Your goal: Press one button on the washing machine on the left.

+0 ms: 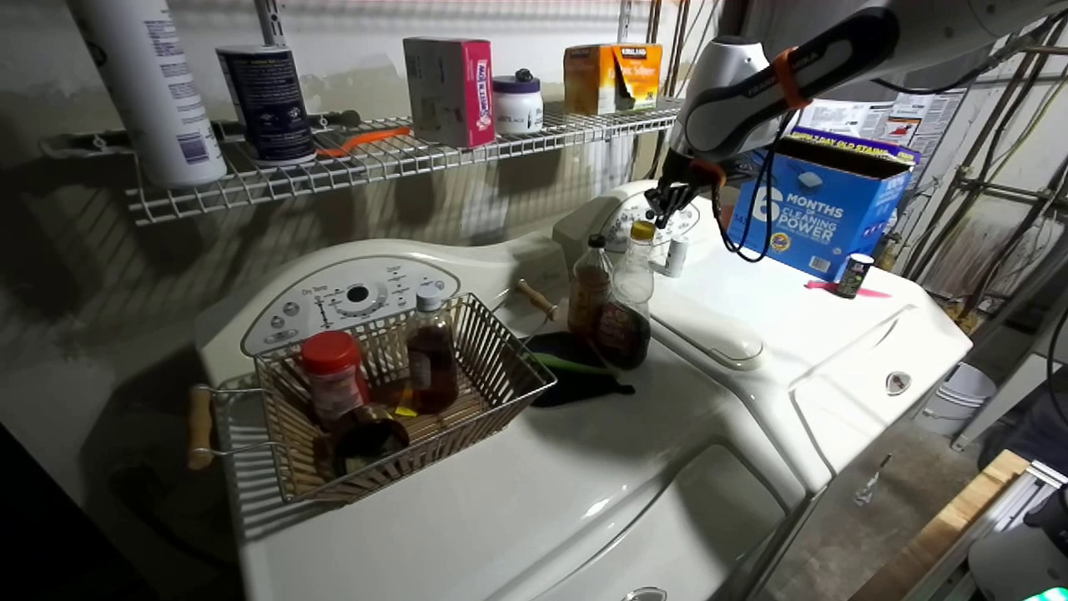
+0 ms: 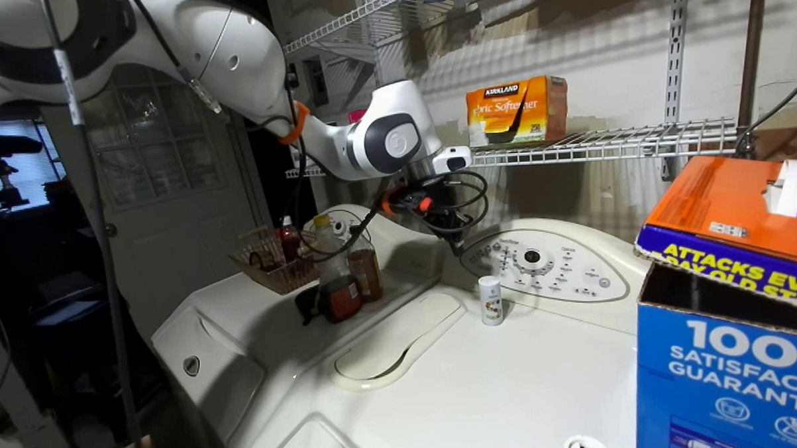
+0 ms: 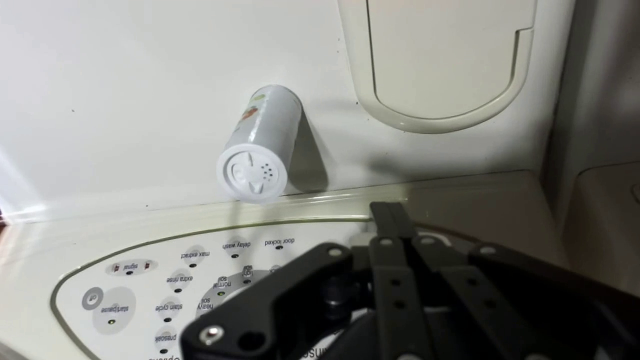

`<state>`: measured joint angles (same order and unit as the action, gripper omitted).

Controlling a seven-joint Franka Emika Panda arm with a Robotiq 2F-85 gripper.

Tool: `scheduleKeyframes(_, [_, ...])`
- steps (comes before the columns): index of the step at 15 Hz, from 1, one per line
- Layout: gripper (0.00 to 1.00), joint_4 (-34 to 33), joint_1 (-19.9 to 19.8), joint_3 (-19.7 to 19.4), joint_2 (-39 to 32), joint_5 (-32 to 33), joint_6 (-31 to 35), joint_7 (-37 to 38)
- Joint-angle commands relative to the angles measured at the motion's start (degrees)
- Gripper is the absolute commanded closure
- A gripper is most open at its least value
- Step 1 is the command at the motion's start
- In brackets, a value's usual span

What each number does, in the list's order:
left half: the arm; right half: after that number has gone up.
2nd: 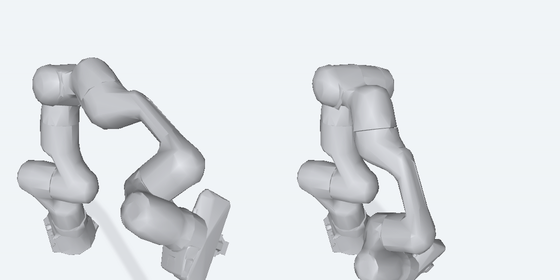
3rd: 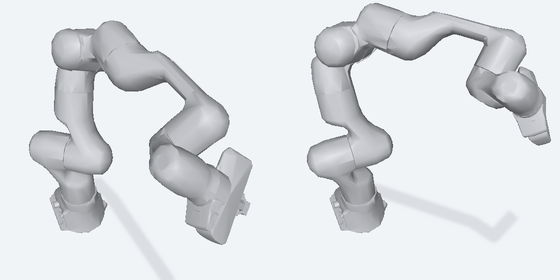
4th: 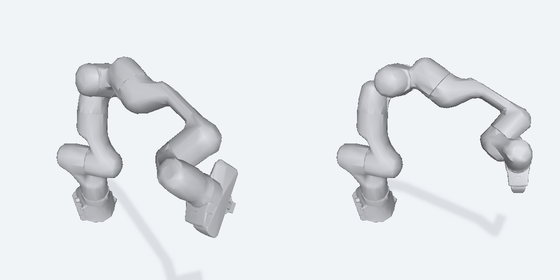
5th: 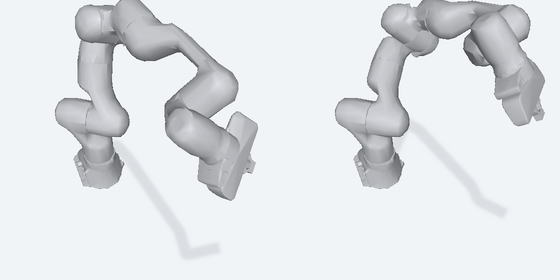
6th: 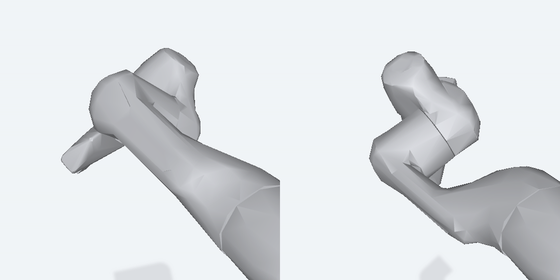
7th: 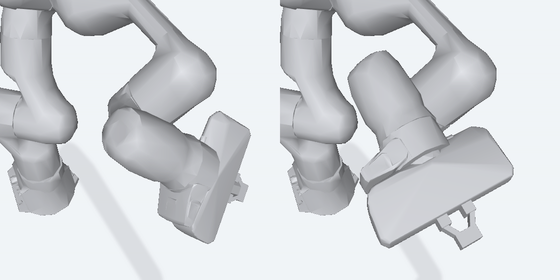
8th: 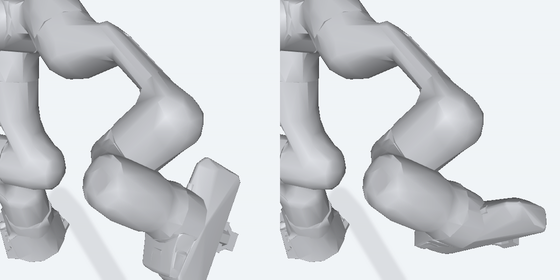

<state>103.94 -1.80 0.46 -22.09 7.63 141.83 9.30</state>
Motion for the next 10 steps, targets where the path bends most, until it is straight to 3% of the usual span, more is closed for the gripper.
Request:
scheduleKeyframes(1, [0.99,-0.16,1.19,-1.34,0.01,-0.88,-0.11,-0.62])
scheduleKeyframes(10, [1.0,-8.84,-0.57,-1.43,-8.99,-2.47,0.0,-5.62])
